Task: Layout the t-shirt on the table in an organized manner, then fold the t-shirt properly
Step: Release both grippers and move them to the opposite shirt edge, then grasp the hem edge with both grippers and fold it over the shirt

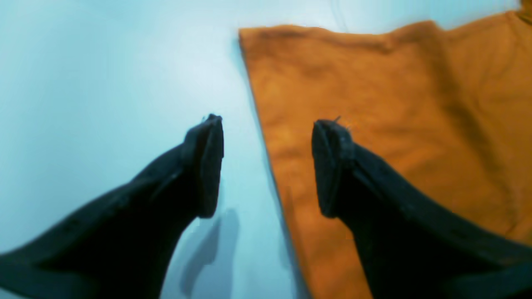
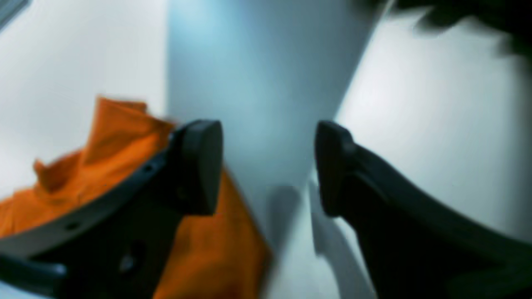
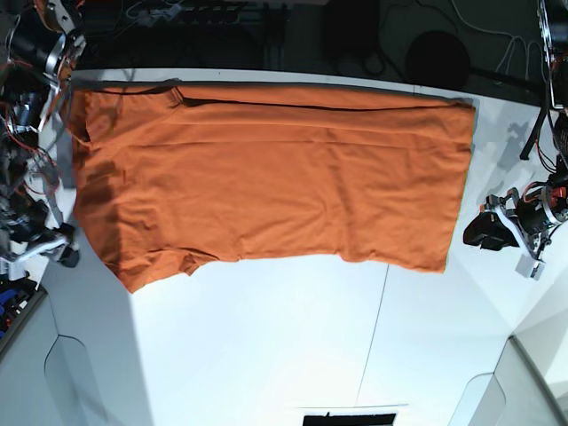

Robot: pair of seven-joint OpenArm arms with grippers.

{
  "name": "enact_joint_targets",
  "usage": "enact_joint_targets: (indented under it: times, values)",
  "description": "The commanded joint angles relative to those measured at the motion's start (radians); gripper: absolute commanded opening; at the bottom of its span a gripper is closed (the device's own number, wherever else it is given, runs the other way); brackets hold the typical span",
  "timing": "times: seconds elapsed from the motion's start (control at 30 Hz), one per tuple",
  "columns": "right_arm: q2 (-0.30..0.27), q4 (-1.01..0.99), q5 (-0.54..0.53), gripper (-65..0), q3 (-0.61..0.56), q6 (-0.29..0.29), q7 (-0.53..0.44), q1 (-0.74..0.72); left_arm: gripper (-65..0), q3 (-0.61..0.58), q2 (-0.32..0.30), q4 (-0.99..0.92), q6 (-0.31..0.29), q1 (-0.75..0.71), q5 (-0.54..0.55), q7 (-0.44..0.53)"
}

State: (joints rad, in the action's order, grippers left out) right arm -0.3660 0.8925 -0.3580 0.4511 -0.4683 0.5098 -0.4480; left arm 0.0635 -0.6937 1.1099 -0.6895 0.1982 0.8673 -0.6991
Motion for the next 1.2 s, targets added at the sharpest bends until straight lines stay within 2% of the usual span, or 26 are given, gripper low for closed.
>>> enact_joint_targets:
  times: [0.0, 0.13, 0.23, 0.37, 0.53, 0.73, 0.8, 0.97, 1.03, 1.17]
  values:
    - [-0.018, -0.023, -0.005, -30.1, -0.027, 0.007, -0.041, -0.042, -28.6, -0.006, -0.015, -0.033, -0.009, 0.058, 0.018, 0.023]
    - [-0.003, -0.109, 0.021, -30.3, -0.112, 0.043, -0.079, -0.063, -28.6, -0.045, 0.03, -0.226, -0.009, 0.188, -0.018, 0.059]
    - [0.019, -0.111, 0.053, -30.3, -0.126, 0.042, -0.074, -0.052, -28.6, -0.066, 0.068, -0.36, -0.009, 0.259, -0.101, 0.131]
    - [0.035, -0.111, 0.059, -30.3, -0.126, 0.038, -0.06, -0.05, -28.6, -0.078, 0.11, -0.494, -0.009, 0.314, -0.159, 0.181]
    - [0.046, -0.111, 0.013, -30.3, -0.126, -0.002, -0.057, -0.056, -28.7, -0.078, 0.148, -0.515, -0.009, 0.32, -0.166, 0.19]
    - [0.053, -0.111, 0.003, -30.4, -0.126, -0.061, -0.057, -0.056, -30.1, -0.078, 0.195, -0.515, -0.009, 0.32, -0.166, 0.14]
    - [0.052, -0.111, 0.003, -35.2, -0.126, -0.063, -0.057, -0.056, -36.1, -0.078, 0.203, -0.515, -0.009, 0.32, -0.176, 0.132]
    - [0.045, -0.107, 0.015, -65.0, -0.126, -0.086, -0.053, -0.056, -65.0, -0.078, 0.196, -0.503, -0.009, 0.321, -0.176, 0.035]
    - [0.036, -0.101, 0.014, -65.0, -0.126, -0.085, -0.053, -0.056, -65.0, -0.078, 0.184, -0.476, -0.009, 0.32, -0.147, -0.027]
    - [0.007, -0.05, 0.008, -65.0, -0.126, -0.086, -0.011, -0.052, -65.0, -0.078, 0.138, -0.379, -0.009, 0.319, 0.023, -0.196]
